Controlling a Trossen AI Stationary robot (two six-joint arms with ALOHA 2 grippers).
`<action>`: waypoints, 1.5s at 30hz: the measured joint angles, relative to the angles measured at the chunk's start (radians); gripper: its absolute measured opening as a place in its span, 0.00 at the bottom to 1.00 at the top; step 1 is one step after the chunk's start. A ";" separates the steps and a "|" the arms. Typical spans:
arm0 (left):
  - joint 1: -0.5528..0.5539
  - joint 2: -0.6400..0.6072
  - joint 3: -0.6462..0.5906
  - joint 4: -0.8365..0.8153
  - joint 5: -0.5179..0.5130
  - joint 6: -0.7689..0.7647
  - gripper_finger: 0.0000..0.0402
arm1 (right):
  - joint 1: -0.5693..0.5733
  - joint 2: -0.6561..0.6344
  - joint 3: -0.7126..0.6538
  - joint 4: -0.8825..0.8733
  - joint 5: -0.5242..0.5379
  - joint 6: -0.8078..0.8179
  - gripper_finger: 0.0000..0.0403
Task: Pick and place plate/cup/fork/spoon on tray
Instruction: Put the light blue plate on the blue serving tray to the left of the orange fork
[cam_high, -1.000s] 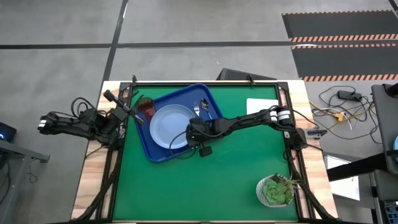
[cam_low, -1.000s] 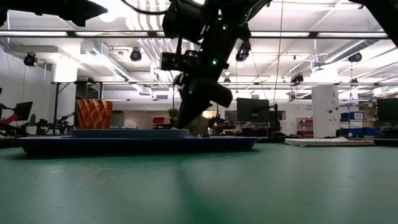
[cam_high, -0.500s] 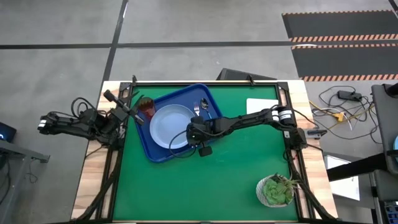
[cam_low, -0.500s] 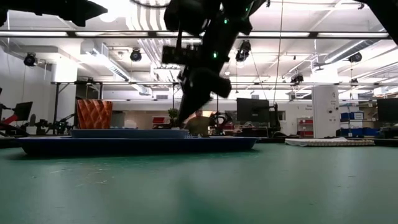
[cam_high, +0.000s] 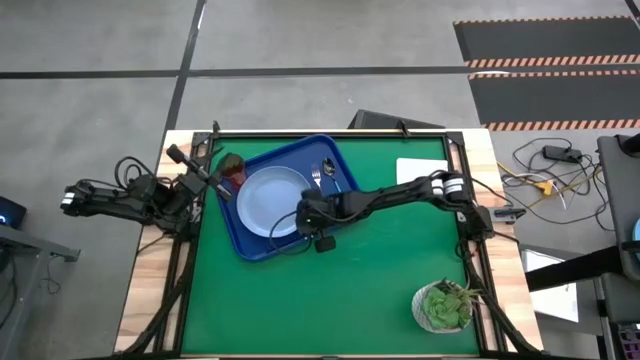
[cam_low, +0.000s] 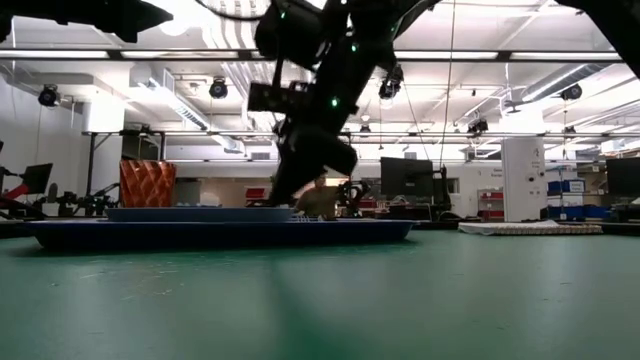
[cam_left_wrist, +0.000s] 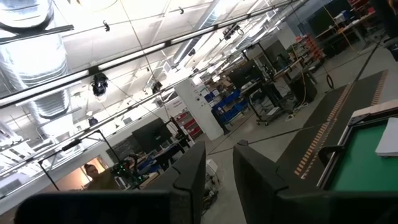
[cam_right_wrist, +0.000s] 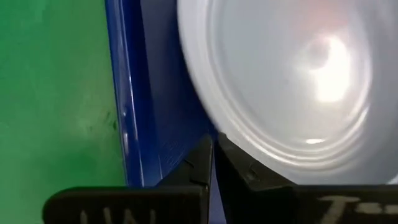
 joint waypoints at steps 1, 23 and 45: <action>0.000 0.000 0.000 0.000 0.000 0.000 0.16 | 0.000 -0.006 0.005 0.001 0.000 0.000 0.02; 0.000 -0.001 0.000 0.002 0.000 0.000 0.16 | -0.055 0.189 0.203 0.220 -0.166 0.079 0.02; 0.000 -0.001 0.000 0.001 0.000 0.000 0.16 | -0.037 0.233 0.360 0.007 -0.192 0.077 0.02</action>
